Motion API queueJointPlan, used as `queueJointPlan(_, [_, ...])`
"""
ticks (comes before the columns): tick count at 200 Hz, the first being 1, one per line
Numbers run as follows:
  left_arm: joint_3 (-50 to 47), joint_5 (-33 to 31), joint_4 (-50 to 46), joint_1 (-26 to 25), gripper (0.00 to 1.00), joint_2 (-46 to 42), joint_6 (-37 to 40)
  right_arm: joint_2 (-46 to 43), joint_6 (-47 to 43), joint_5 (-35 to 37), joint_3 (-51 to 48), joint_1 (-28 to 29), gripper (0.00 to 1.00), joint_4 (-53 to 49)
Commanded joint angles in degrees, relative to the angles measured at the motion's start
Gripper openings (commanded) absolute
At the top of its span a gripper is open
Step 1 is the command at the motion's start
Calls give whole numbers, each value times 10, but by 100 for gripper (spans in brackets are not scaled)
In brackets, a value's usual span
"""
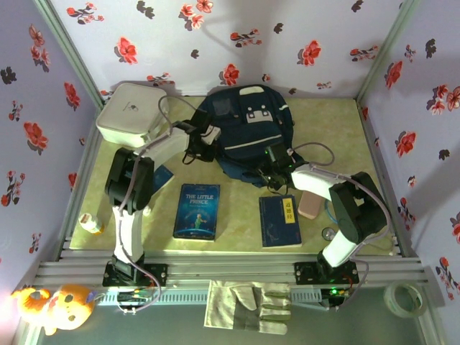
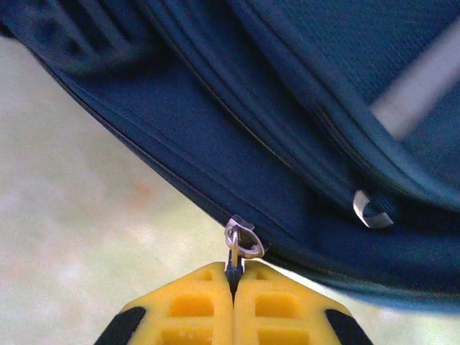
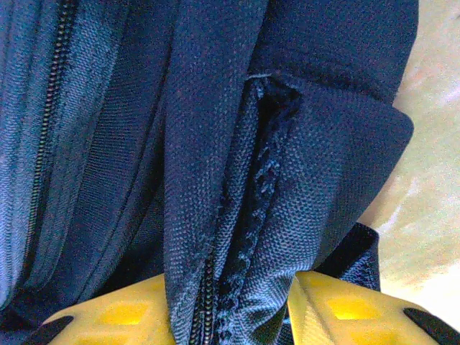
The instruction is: Pack books, pencil case, and school supplies into a backpack
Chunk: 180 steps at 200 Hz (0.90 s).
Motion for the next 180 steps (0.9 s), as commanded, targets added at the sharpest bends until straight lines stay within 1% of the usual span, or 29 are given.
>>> queueJointPlan(1, [68,-78,-13,27,0,41,-2,1,-20,4,-8,-9,40,41])
queueJointPlan(28, [116,-122,-21,28,0,74,-8,8,-15,-29,-1,-5,40,72])
queueJointPlan(64, [139,-112,-25,31,0,82,-12,21,10,-63,5,13,41,122])
queueJointPlan(74, [136,-107,-27,31,7,73,-18,29,14,-74,12,21,42,137])
queueJointPlan(81, [131,-106,-28,30,15,63,-25,34,17,-80,18,25,42,146])
queueJointPlan(91, [121,-106,-28,32,22,44,-35,42,15,-87,29,31,44,156])
queueJointPlan(101, [104,-106,-31,33,30,22,-51,46,13,-92,37,32,48,151])
queueJointPlan(112, [81,-110,-41,36,38,-9,-67,45,10,-98,41,30,55,141])
queueJointPlan(129, [46,-125,-76,48,41,-57,-106,27,-12,-88,42,27,64,97])
queueJointPlan(140, [4,-125,-78,55,44,-96,-125,8,-40,-72,43,27,69,65])
queueJointPlan(165, [-107,-119,-62,56,56,-191,-151,-24,-113,-49,55,32,71,-11])
queueJointPlan(180, [-164,-114,-58,57,62,-242,-172,-32,-160,-44,67,48,71,-44])
